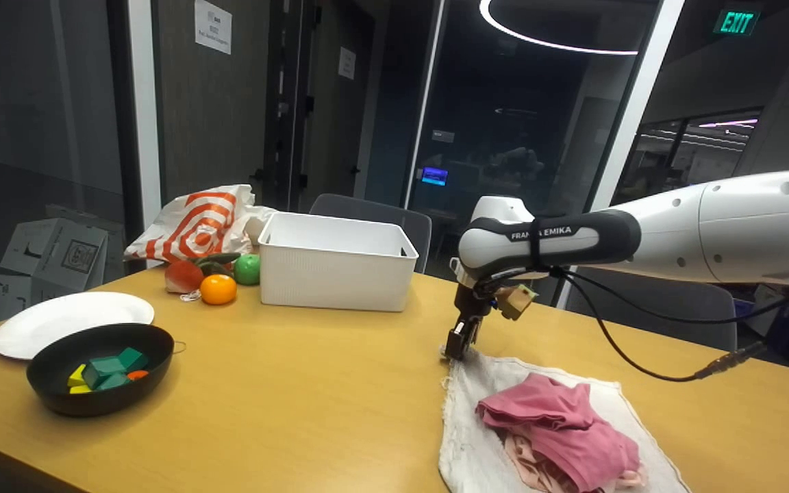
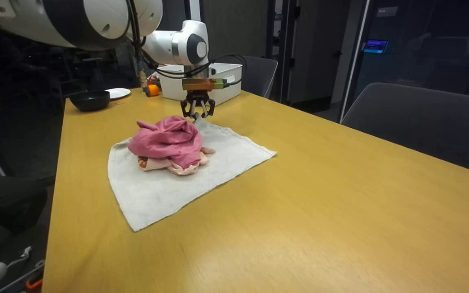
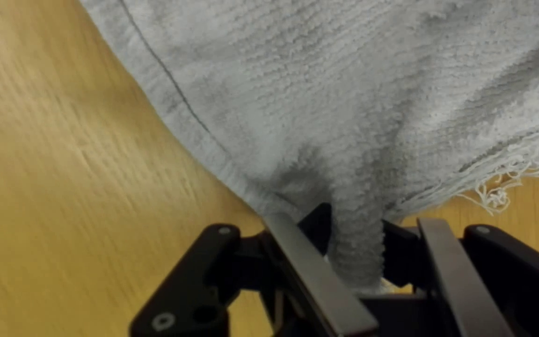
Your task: Put the two t-shirts on the white towel then fold the towel into a triangle once.
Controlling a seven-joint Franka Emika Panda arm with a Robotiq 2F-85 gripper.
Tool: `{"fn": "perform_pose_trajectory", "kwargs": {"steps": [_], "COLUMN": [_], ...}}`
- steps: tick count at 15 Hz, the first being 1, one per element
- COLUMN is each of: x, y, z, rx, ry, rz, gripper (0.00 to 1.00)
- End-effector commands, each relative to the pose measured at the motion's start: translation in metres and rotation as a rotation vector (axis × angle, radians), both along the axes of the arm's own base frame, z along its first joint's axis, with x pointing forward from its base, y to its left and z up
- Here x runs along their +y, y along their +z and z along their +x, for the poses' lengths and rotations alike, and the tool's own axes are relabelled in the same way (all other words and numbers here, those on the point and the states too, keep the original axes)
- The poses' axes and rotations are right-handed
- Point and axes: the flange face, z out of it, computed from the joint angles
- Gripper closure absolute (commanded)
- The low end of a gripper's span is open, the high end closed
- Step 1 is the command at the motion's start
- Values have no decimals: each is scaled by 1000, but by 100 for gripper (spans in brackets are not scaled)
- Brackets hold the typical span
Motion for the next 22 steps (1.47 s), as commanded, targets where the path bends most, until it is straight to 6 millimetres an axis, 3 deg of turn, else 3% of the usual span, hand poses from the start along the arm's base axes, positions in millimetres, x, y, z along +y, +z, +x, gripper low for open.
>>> {"fn": "perform_pose_trajectory", "kwargs": {"steps": [1,7,11,17,20,22], "x": [-27,-74,-96,-113,-118,-121], "y": [42,101,127,174,186,179], "z": [-1,-15,-41,-86,-115,-135], "rx": [17,69,169,211,298,421], "ry": [-90,-231,-330,-480,-529,-542], "rz": [55,79,5,-59,-88,-113], "gripper": [94,94,94,94,94,94]}}
